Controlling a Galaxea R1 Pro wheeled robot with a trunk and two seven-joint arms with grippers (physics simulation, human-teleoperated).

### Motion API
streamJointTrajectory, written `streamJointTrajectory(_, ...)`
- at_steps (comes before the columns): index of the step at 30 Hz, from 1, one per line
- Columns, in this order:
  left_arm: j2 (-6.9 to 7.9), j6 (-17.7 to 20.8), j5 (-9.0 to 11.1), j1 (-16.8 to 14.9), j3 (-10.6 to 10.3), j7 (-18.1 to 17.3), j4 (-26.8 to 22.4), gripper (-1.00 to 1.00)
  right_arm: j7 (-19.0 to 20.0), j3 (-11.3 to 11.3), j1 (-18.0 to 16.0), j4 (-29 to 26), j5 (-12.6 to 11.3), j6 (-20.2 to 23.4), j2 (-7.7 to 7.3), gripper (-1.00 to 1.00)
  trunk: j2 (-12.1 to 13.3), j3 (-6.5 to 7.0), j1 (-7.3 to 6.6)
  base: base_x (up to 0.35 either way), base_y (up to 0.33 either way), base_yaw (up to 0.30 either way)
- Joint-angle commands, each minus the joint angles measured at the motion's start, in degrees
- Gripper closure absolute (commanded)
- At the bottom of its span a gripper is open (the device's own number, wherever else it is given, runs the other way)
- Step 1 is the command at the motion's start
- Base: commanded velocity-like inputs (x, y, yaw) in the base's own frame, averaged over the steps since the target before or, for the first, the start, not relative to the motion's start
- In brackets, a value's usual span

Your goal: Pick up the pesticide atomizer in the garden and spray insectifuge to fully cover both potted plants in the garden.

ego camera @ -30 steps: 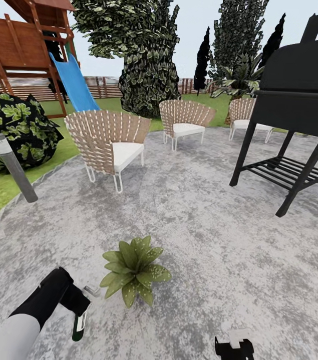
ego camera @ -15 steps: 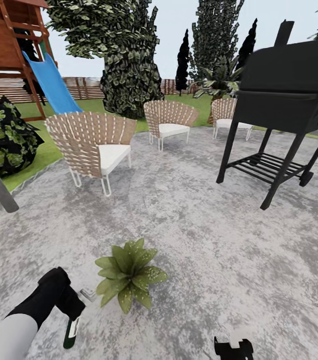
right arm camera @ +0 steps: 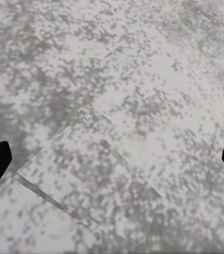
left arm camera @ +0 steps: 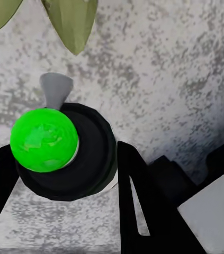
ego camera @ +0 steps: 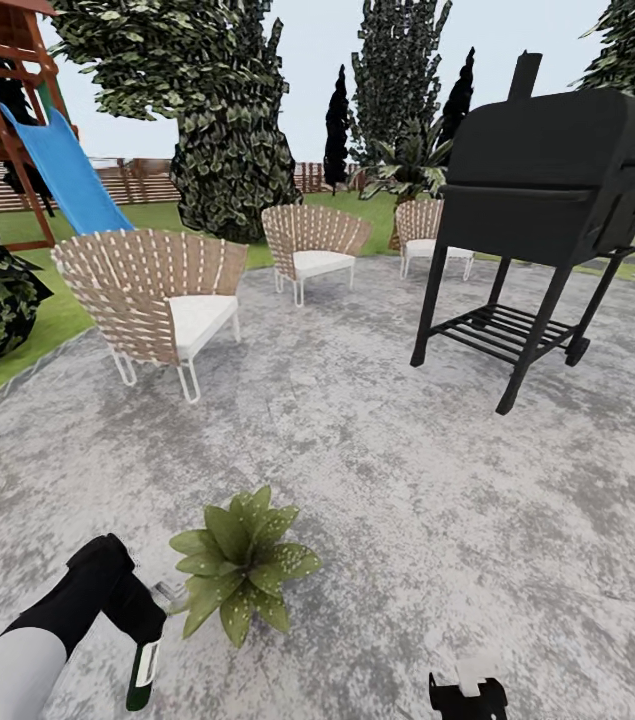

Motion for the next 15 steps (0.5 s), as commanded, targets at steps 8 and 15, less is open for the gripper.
streamJointTrajectory(8, 1.36, 0.30, -4.30, -1.10, -4.20, -8.90, -1.16, 1.00, -0.16, 0.55, -0.03, 0.09, -0.26, -0.14, -0.24, -1.00, -0.02, -0.05, -0.01, 0.000, 0.000, -0.003)
streamJointTrajectory(15, 4.43, 0.20, -11.17, -4.82, -6.24, -14.67, -2.67, 1.00, -0.16, 0.58, -0.03, 0.09, -0.25, -0.22, -0.25, -1.00, -0.02, -0.05, -0.01, 0.000, 0.000, 0.000)
